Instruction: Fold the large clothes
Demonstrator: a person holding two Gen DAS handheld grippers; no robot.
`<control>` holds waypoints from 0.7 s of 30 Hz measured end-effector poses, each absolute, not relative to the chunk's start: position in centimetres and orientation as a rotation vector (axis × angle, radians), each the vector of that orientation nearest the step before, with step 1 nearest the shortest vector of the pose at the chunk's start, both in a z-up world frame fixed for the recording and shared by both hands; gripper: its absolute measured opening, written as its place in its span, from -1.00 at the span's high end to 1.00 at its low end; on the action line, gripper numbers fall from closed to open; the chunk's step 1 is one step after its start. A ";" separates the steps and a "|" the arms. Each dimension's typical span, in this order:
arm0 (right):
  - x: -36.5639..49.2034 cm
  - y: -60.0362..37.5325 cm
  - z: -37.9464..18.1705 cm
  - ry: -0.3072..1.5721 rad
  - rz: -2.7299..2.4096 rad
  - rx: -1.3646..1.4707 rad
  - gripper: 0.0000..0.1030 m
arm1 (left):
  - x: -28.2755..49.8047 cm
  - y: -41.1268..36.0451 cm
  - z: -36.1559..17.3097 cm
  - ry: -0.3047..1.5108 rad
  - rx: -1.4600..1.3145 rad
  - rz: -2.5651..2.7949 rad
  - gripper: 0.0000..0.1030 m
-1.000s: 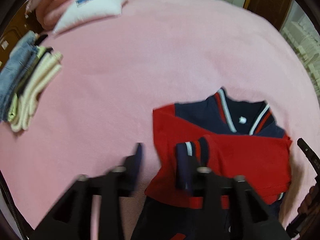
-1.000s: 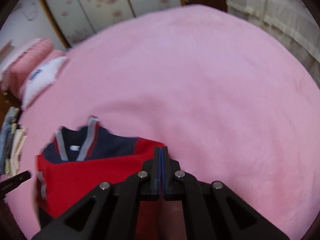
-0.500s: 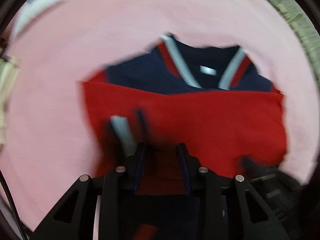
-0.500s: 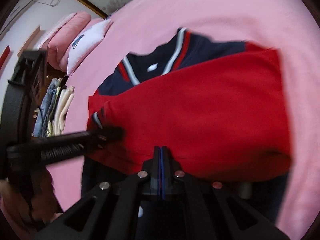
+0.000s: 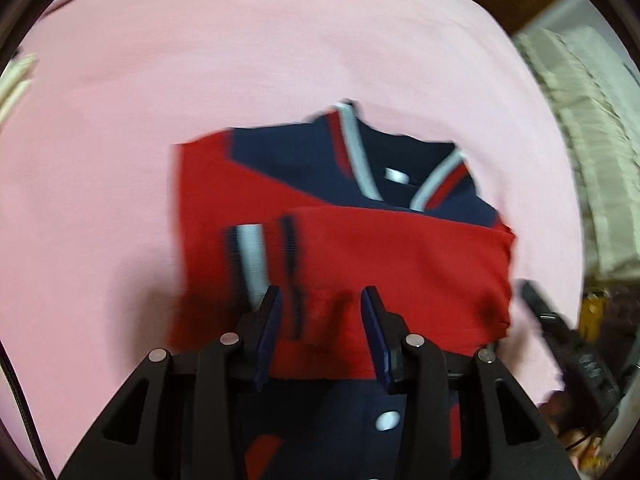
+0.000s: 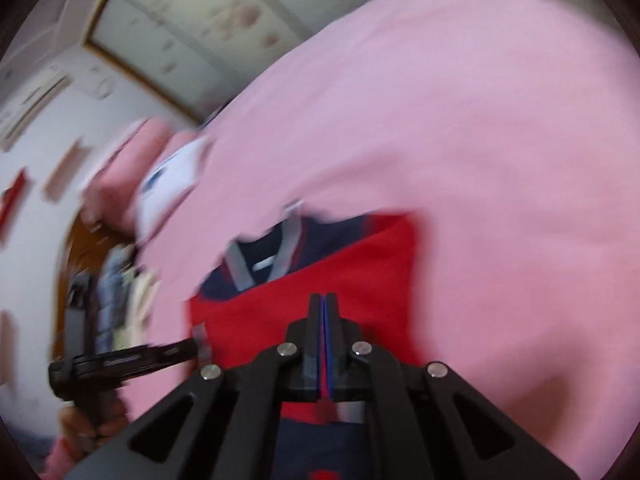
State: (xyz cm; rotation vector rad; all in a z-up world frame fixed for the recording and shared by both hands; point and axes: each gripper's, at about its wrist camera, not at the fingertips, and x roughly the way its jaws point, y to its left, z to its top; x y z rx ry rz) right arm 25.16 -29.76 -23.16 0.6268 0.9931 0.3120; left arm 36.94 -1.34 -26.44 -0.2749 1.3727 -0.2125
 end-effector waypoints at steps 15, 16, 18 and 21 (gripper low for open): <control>27.6 -31.9 -27.3 1.021 0.006 0.485 1.00 | 39.5 -1.2 -29.7 1.383 -0.183 -0.044 0.58; 27.4 -32.2 -26.9 1.017 -0.065 0.432 1.00 | 39.5 -1.2 -29.7 1.382 -0.183 -0.042 0.58; 26.9 -32.9 -25.9 0.997 -0.208 0.332 1.00 | 39.1 1.2 -29.1 1.382 -0.209 -0.054 0.57; 25.2 -33.7 -24.2 0.920 -0.158 0.481 0.95 | 38.3 1.6 -28.1 1.390 -0.238 -0.073 0.51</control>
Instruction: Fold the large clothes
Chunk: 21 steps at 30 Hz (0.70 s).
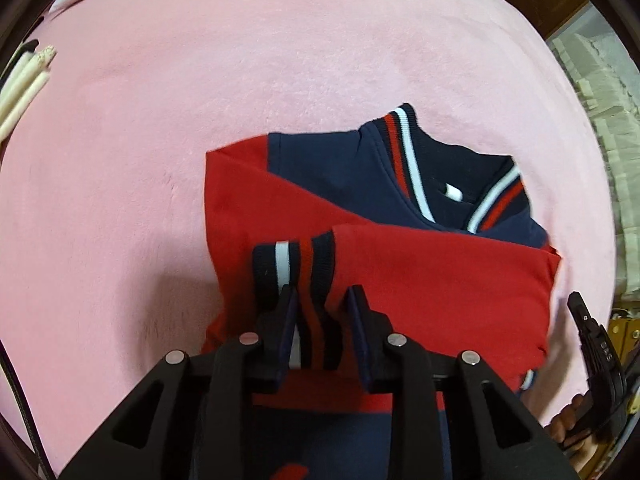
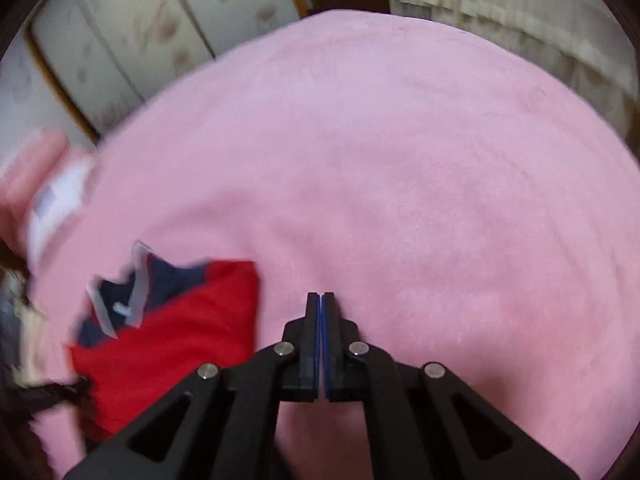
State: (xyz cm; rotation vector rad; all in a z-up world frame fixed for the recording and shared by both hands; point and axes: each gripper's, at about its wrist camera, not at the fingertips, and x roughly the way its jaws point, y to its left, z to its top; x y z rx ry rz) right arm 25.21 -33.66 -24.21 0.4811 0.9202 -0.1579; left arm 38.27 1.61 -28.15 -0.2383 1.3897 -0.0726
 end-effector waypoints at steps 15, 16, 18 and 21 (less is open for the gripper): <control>14.3 -24.9 -23.9 1.043 -0.171 0.593 0.95 | 31.0 5.5 -27.3 1.384 -0.087 -0.114 -0.19; 13.5 -24.7 -23.5 1.050 -0.171 0.596 0.95 | 30.6 5.8 -27.3 1.398 -0.090 -0.113 -0.19; 11.7 -23.7 -23.4 1.085 -0.177 0.590 0.89 | 29.1 7.5 -27.4 1.432 -0.099 -0.109 -0.19; 8.8 -23.6 -22.7 1.122 -0.182 0.592 0.35 | 26.7 8.7 -27.4 1.457 -0.089 -0.118 -0.19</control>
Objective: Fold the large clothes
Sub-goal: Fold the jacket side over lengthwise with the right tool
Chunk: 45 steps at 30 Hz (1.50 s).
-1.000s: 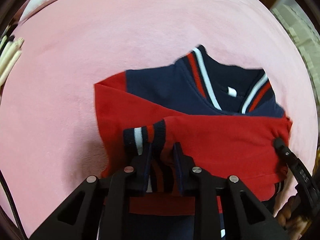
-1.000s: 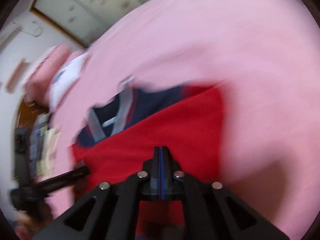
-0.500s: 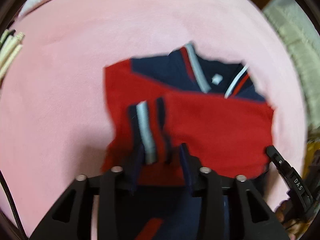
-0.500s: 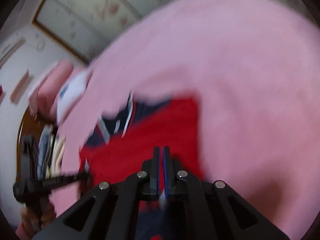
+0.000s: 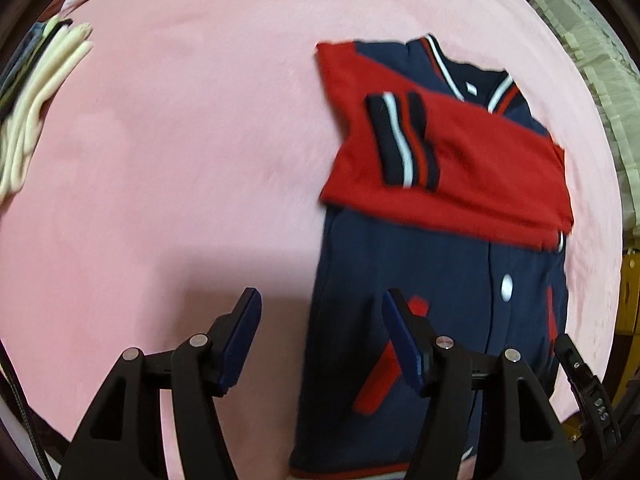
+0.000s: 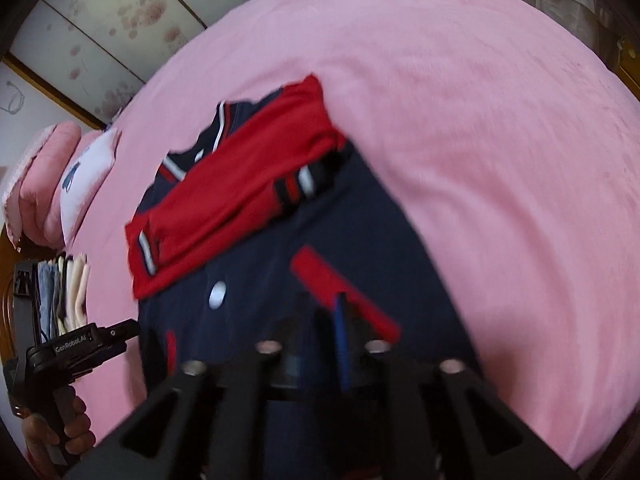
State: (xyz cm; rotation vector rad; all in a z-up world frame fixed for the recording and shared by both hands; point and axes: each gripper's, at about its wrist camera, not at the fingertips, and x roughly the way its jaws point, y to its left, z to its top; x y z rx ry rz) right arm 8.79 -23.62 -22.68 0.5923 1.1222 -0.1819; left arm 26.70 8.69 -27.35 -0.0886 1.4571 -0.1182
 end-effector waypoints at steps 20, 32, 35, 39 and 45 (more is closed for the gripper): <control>-1.5 -22.5 -21.7 1.016 -0.092 0.762 -0.48 | 8.4 8.0 -27.5 1.379 -0.059 -0.041 -0.69; -6.2 -29.5 -26.6 1.000 -0.160 0.988 -0.48 | 3.0 18.2 -29.9 1.414 -0.621 -0.184 -0.69; -5.4 -31.0 -28.3 1.005 -0.109 1.130 -0.48 | 3.5 18.8 -30.8 1.377 -0.737 -0.191 -0.69; -4.8 -32.4 -29.4 0.906 -0.071 1.283 -0.28 | 4.6 18.1 -31.1 1.373 -0.704 -0.179 -0.68; -3.7 -32.5 -30.5 0.892 -0.060 1.355 0.44 | 6.3 15.7 -31.4 1.344 -0.698 -0.168 0.02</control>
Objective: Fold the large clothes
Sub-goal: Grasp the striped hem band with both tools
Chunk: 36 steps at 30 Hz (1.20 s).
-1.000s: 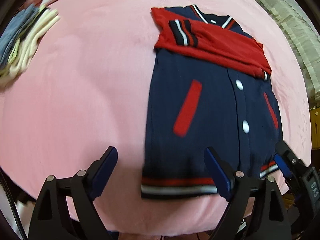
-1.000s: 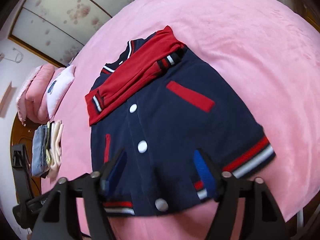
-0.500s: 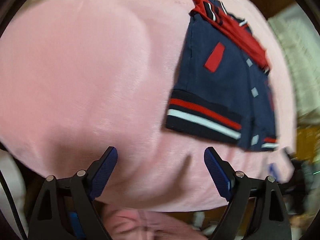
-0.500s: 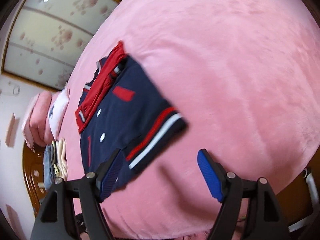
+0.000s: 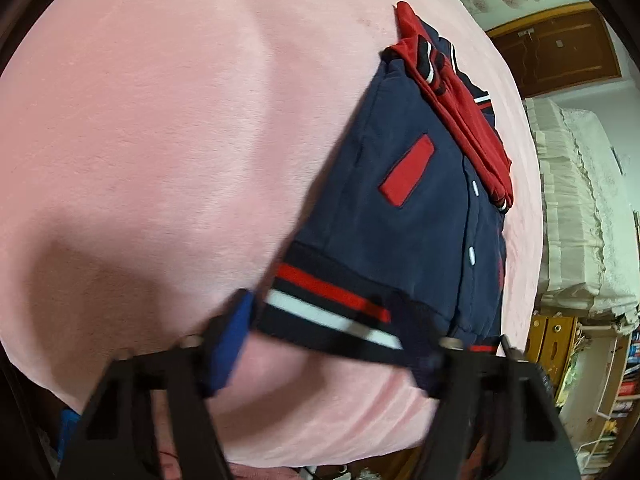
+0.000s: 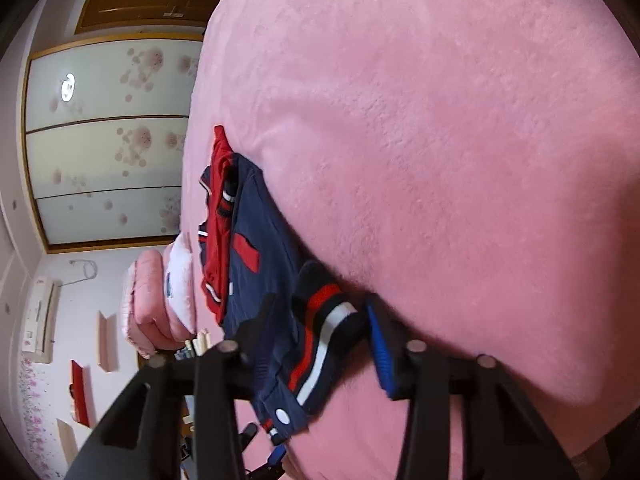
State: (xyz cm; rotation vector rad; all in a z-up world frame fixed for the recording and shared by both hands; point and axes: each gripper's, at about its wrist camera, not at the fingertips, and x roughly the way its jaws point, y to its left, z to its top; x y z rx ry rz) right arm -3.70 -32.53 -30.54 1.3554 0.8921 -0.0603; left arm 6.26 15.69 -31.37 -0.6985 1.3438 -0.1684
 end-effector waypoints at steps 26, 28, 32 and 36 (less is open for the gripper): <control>8.4 -29.8 -16.4 0.569 0.147 1.358 0.85 | 20.7 15.7 -18.6 1.040 -0.984 -0.338 0.81; 10.2 -29.7 -15.6 0.559 0.122 1.327 0.85 | 23.3 15.9 -18.7 1.049 -0.976 -0.344 0.81; 13.7 -29.5 -15.1 0.545 0.057 1.282 0.85 | 28.5 15.6 -19.8 1.098 -0.953 -0.343 0.80; 18.0 -29.9 -16.3 0.578 0.003 1.200 0.78 | 33.0 14.5 -21.0 1.143 -0.893 -0.305 0.73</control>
